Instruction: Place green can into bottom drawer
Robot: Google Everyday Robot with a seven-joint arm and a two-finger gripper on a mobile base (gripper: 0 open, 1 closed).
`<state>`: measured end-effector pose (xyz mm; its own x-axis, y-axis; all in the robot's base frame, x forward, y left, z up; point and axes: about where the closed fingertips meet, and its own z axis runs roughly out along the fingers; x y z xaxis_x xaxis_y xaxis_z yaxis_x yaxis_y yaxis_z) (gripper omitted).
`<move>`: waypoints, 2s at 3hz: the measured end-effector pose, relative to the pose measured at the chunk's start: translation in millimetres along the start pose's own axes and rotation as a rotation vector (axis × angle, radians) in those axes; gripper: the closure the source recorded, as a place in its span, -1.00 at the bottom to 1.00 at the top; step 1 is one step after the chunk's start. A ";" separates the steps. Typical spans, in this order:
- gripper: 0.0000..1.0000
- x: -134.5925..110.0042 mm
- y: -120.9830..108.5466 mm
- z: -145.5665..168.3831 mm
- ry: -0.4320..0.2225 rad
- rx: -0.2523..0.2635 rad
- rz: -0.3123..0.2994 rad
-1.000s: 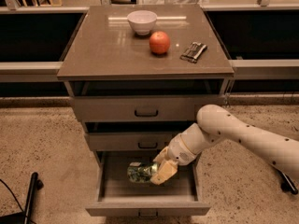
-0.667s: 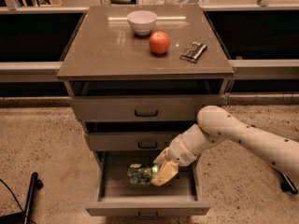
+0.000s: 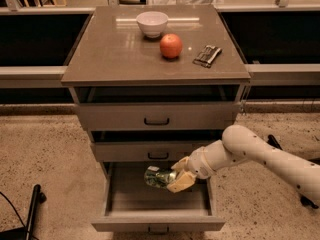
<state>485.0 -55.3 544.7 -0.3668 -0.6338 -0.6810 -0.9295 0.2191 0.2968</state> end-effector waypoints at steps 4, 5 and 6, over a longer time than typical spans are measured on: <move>1.00 139.9 -100.2 143.4 -0.248 -0.043 0.045; 1.00 154.4 -127.9 163.4 -0.225 0.008 0.092; 1.00 167.7 -151.0 176.4 -0.188 0.071 0.129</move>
Offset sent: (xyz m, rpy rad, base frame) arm 0.0312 -0.0131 -0.2212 0.3430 -0.0088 -0.0327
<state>557.0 -63.7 267.6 -0.4777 -0.4493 -0.7549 -0.8723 0.3452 0.3464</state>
